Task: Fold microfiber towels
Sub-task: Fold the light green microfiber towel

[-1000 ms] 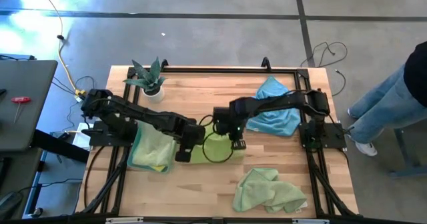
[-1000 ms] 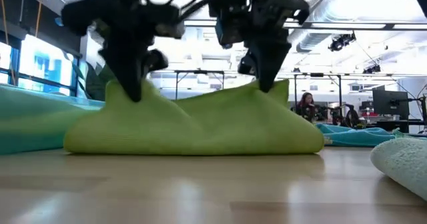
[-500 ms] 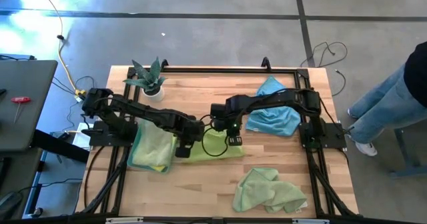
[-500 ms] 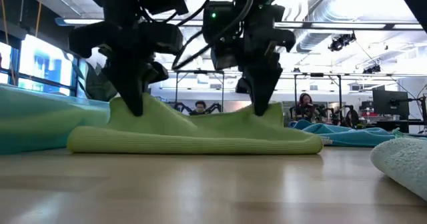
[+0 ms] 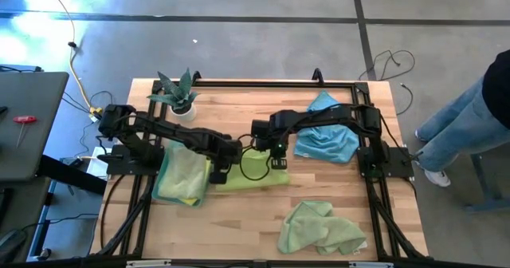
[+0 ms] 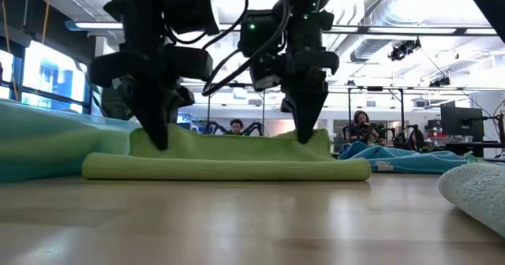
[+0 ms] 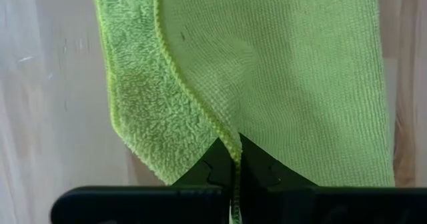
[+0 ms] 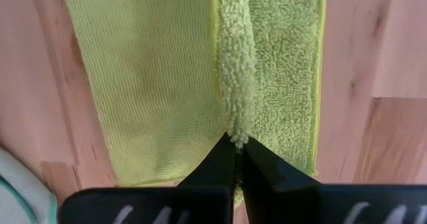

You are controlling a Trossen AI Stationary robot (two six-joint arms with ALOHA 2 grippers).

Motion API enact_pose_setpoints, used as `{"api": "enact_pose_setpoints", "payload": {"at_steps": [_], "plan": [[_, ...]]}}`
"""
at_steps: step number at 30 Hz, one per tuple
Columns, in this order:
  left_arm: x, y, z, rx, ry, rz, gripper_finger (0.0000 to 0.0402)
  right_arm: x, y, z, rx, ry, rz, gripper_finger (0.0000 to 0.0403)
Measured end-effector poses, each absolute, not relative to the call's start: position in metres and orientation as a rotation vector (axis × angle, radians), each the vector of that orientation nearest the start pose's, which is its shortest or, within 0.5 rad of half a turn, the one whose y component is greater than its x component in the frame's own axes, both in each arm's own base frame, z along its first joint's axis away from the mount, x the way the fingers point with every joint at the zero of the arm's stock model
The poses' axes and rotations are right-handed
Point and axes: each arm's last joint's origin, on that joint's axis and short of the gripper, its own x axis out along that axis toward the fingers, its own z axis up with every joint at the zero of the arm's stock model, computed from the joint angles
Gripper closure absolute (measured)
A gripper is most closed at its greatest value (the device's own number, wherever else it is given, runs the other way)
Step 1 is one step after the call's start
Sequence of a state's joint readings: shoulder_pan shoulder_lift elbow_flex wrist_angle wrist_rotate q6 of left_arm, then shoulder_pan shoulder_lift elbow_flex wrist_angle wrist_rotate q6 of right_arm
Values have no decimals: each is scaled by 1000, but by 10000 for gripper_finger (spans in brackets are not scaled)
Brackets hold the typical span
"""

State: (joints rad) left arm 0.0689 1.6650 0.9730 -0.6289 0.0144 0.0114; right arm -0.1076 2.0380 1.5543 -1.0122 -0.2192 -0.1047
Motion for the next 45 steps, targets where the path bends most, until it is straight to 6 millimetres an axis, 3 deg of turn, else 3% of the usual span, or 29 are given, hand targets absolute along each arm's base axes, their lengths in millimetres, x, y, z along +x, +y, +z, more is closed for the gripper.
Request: {"api": "enact_pose_setpoints", "payload": {"at_steps": [6, 11, 20, 26, 30, 32, 36, 39, 42, 45], "plan": [[295, 22, 162, -22, 1323, 74, 401, 391, -38, 182, 159, 1450, 148, 377], [295, 24, 163, 8, 1323, 128, 394, 390, -39, 182, 139, 1468, 83, 315], [293, 23, 162, -14, 1342, 155, 306, 379, -41, 182, 151, 1586, 55, 202], [293, 25, 166, 85, 1360, 246, 244, 362, -42, 184, 190, 1755, 45, 192], [297, 28, 186, 283, 1397, 333, 237, 350, -42, 193, 210, 1847, 39, 192], [299, 28, 195, 302, 1409, 330, 236, 345, -42, 204, 218, 1836, 25, 192], [301, 23, 199, 174, 1409, 207, 236, 333, -40, 239, 237, 1712, -26, 192], [302, 12, 200, 79, 1390, 80, 236, 314, -38, 257, 294, 1490, -102, 192], [305, 0, 203, 76, 1338, 33, 236, 289, -31, 252, 465, 1261, -181, 192], [309, -11, 209, 56, 1256, 27, 236, 269, -19, 235, 702, 1050, -228, 192]]}}
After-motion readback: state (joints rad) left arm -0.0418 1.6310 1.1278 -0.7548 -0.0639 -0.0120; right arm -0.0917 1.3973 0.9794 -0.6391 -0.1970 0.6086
